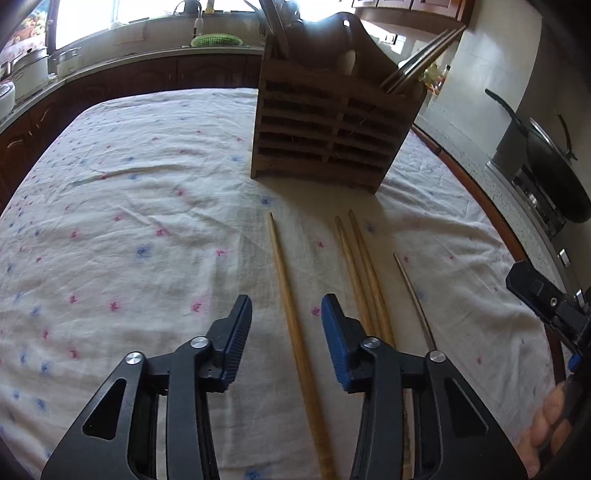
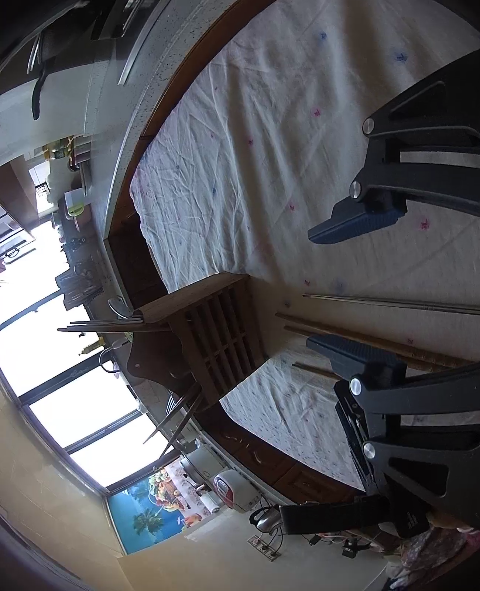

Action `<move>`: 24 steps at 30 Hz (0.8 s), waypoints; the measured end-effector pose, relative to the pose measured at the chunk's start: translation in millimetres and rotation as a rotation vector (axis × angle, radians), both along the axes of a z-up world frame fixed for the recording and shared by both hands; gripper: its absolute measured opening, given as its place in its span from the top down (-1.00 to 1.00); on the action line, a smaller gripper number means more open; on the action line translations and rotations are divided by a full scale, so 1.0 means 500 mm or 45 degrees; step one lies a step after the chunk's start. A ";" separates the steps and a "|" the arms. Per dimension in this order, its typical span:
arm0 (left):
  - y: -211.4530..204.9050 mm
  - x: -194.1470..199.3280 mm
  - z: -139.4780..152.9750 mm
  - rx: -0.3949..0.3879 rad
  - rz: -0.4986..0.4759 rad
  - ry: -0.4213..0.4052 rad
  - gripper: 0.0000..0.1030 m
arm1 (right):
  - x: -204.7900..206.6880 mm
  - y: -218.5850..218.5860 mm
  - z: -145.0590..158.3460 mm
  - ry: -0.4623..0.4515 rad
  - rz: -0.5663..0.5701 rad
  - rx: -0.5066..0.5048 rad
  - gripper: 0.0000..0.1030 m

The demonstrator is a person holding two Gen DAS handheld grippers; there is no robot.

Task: Organize utensils
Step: 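Withdraw both open tools back to the remaining chopsticks on the cloth, then grasp a wooden chopstick with the left tool while the right grasps another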

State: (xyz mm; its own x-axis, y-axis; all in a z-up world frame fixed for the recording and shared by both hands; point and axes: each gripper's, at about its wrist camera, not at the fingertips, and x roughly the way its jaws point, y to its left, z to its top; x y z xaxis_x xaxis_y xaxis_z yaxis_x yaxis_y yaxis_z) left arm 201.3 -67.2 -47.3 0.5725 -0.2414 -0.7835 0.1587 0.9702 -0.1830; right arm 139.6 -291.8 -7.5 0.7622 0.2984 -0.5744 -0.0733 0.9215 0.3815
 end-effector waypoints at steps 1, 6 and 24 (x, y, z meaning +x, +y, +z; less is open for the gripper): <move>-0.001 -0.004 -0.004 0.014 -0.005 -0.019 0.52 | 0.005 0.003 -0.002 0.012 0.010 0.001 0.13; 0.045 -0.058 -0.012 -0.019 -0.033 -0.017 0.78 | 0.030 0.040 -0.017 0.071 0.098 -0.031 0.43; 0.116 -0.015 -0.002 -0.087 0.075 0.104 0.62 | 0.209 0.154 -0.087 0.272 0.212 -0.246 0.63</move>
